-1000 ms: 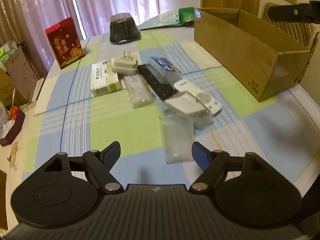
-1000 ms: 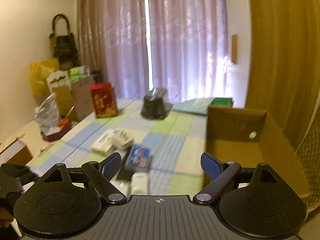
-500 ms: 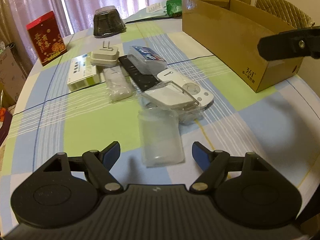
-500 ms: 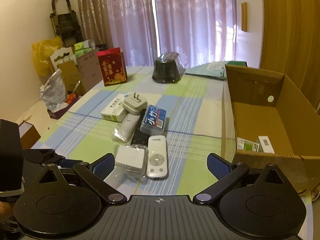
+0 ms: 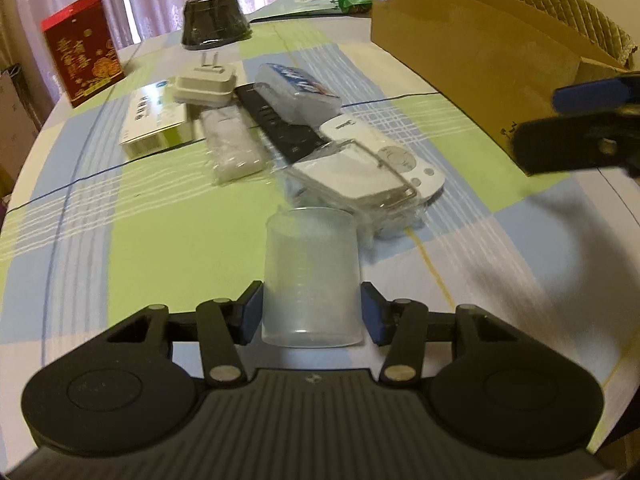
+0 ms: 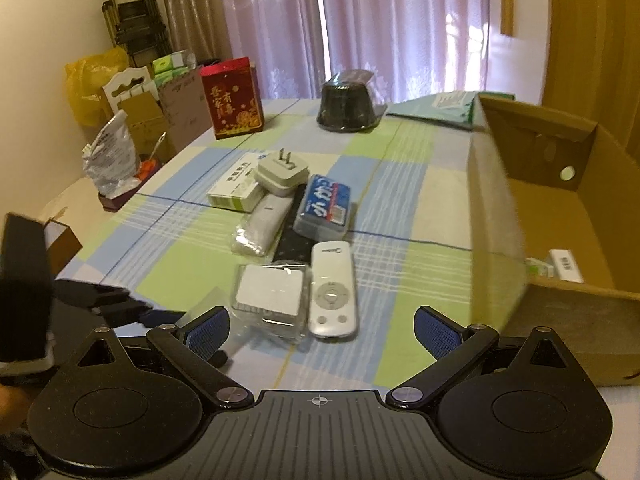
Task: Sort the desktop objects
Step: 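Grasp the clear plastic cup with the left tool while the right grasps the packaged white square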
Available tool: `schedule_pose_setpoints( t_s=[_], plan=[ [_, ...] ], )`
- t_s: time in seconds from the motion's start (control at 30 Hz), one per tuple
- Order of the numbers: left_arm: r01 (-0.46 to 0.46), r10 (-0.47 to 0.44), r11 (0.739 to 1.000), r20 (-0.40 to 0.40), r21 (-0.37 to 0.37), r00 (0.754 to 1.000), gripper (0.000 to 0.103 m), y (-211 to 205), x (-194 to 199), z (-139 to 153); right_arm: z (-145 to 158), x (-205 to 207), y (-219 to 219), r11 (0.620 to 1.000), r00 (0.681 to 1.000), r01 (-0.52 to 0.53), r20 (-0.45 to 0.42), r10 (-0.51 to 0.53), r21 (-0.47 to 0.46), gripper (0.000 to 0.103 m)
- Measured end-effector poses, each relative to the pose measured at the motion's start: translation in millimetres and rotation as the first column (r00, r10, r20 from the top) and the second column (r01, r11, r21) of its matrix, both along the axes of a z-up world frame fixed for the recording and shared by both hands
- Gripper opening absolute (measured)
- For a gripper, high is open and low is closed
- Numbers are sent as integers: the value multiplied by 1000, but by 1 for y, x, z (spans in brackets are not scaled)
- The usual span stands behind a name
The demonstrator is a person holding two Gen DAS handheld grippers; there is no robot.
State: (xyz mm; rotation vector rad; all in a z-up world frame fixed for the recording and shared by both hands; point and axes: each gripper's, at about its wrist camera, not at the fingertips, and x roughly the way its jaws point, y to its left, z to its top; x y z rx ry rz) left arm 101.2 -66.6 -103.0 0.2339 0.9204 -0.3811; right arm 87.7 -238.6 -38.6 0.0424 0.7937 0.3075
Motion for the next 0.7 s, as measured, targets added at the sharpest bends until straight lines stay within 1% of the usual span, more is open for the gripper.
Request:
schedule_pose_setpoints(
  t_s=[0.17, 0.27, 0.4, 0.47, 0.5, 0.53, 0.57, 0.7],
  plan=[
    [-38, 38, 999, -2, 21, 999, 46, 29, -17, 4, -13, 16, 19, 999, 999, -7, -39, 8, 33, 101],
    [-64, 64, 998, -7, 23, 998, 46, 44, -23, 5, -24, 28, 36, 999, 998, -25, -49, 26, 28, 101],
    [-87, 87, 996, -13, 19, 996, 46, 56, -25, 3, -39, 45, 48, 1000, 997, -8, -78, 9, 12, 100],
    [-95, 95, 995, -11, 12, 995, 46, 58, -24, 2, -47, 52, 51, 1000, 996, -1, -92, 0, -11, 100],
    [-99, 99, 995, -9, 8, 995, 46, 59, -24, 2, -51, 54, 52, 1000, 995, -3, -96, 1, -16, 95],
    [-100, 100, 995, -8, 5, 995, 46, 60, -24, 2, -53, 56, 53, 1000, 995, -5, -100, 2, -22, 81],
    [-101, 101, 995, -6, 3, 995, 46, 60, -23, 1, -54, 56, 54, 1000, 995, -6, -100, 4, -29, 79],
    [-104, 104, 995, -4, -6, 995, 49, 61, -22, 0, -58, 56, 59, 998, 995, -14, -99, 8, -58, 79]
  ],
)
